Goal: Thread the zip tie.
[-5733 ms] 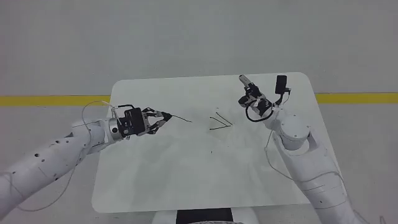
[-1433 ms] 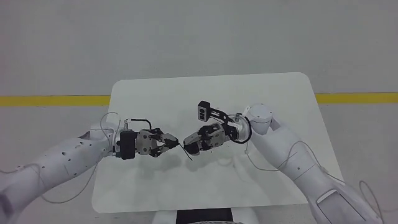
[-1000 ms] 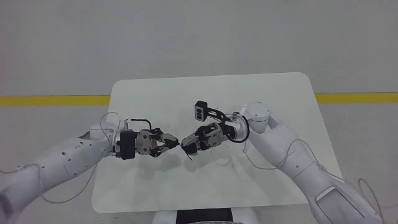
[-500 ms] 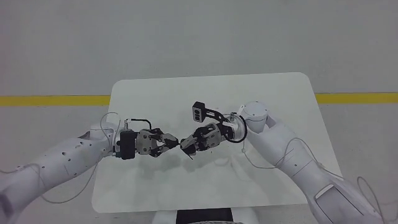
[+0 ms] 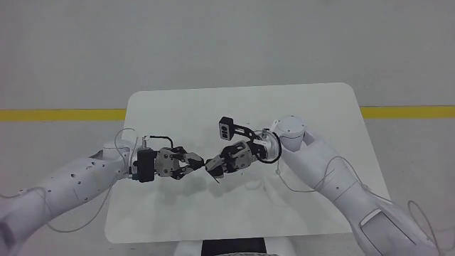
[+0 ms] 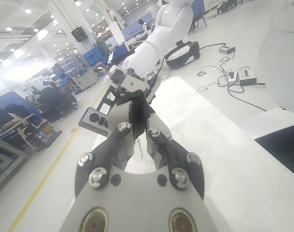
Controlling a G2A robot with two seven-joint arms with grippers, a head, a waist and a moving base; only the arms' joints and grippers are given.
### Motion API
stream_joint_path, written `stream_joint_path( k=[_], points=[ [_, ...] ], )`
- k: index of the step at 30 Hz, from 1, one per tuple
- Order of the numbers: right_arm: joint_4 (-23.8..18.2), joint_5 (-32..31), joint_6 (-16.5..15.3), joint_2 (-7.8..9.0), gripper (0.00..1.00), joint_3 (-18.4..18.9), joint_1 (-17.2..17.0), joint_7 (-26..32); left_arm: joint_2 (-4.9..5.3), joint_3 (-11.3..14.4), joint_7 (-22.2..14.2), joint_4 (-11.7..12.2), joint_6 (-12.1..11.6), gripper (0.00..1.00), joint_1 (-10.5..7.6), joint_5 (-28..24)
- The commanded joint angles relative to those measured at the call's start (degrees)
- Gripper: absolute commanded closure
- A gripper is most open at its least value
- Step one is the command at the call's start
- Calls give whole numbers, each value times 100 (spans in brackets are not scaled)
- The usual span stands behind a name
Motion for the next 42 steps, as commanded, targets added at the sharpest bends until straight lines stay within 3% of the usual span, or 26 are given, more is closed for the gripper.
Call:
stream_joint_path(
  k=[1,12,16,20,24,28,39,42],
  points=[
    [14,5,-25,8,100,-2,-1,0,0,0,0,0,0,0,0,0],
    [73,-197,-124,81,100,142,-41,-203,-4,-9,-77,-17,31,0,19,-26],
    [-46,-429,-151,120,100,298,-111,-900,7,-110,-234,-70,144,0,120,-153],
    [-355,-706,-208,172,100,611,-339,-2357,37,-215,-365,-115,232,0,218,-192],
    [-740,-925,-220,238,100,864,-613,-3104,63,-304,-511,-170,273,0,306,-207],
    [-968,-1049,-216,309,100,1092,-837,-3297,93,-401,-608,-180,312,0,380,-198],
    [-968,-1049,-216,309,100,1092,-837,-3297,99,-413,-606,-185,307,0,387,-174],
    [-1092,-1754,-219,339,100,1107,-897,-3986,103,-489,-1241,-272,682,0,437,5]
  ],
)
